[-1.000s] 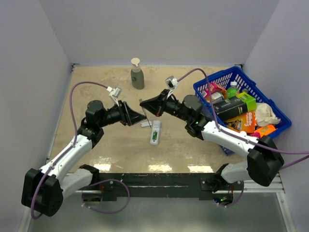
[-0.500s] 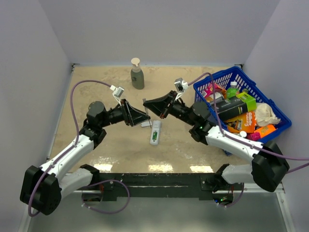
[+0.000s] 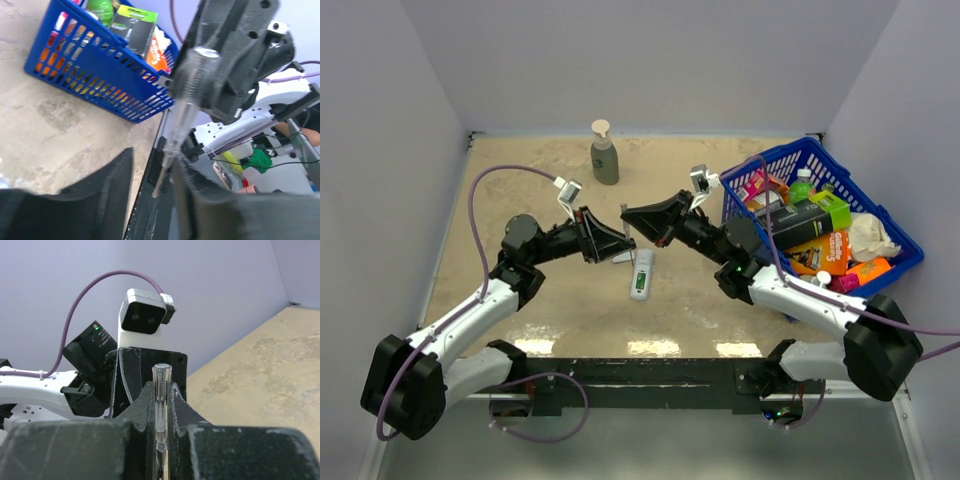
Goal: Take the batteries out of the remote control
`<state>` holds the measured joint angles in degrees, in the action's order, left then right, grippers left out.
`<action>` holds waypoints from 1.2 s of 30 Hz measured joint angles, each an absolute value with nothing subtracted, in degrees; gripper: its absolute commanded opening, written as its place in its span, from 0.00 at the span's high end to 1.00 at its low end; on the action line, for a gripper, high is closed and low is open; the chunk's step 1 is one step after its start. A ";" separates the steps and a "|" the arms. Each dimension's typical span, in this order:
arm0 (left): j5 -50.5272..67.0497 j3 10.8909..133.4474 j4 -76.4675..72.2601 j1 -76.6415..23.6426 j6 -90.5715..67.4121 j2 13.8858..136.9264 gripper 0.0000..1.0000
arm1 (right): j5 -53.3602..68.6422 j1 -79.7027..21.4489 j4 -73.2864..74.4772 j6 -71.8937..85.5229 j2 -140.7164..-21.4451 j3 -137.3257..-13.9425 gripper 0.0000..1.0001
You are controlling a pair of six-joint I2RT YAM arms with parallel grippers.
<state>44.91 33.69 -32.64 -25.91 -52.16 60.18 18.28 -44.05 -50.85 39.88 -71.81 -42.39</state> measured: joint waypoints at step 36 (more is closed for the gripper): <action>18.52 35.29 -9.28 -30.89 -27.97 53.30 1.00 | 10.66 -44.25 27.11 24.93 -88.14 -89.34 0.53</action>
<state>18.52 35.29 -9.28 -30.89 -27.97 53.30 10.66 -44.25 27.11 24.93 -88.14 -89.34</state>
